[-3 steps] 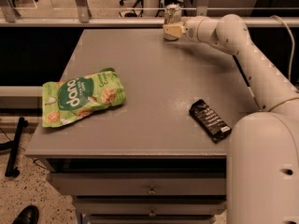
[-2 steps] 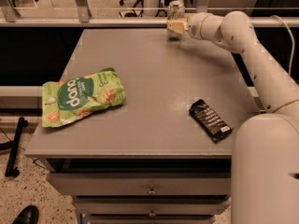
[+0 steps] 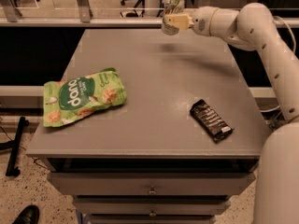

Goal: Move 7up can near green rice chip bag

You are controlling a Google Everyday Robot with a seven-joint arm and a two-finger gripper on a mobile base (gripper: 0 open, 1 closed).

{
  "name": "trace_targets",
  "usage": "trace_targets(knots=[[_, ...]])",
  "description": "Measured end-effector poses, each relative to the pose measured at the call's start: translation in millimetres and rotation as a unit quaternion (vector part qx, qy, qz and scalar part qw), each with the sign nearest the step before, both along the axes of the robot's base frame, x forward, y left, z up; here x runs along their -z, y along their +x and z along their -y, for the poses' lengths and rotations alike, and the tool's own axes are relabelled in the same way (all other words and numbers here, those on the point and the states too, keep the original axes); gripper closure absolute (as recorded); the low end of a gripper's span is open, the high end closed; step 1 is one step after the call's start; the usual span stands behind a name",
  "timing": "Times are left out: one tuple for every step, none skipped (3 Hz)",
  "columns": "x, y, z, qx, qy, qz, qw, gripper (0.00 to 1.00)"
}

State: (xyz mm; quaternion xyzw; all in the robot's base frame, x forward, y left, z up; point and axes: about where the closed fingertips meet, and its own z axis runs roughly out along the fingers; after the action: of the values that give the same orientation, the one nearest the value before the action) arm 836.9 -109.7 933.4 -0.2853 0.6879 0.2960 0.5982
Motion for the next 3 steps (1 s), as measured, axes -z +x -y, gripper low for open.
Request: trace_targets(knots=[[-18.3, -49.8, -22.4, -0.065, 0.040, -0.031, 0.9966, 1.00], [-30.8, -95.8, -49.4, -0.114, 0.067, -0.064, 0.9892, 1.00], [-20.9, -144.9, -86.5, -0.157, 0.051, -0.087, 0.9824, 1.00]])
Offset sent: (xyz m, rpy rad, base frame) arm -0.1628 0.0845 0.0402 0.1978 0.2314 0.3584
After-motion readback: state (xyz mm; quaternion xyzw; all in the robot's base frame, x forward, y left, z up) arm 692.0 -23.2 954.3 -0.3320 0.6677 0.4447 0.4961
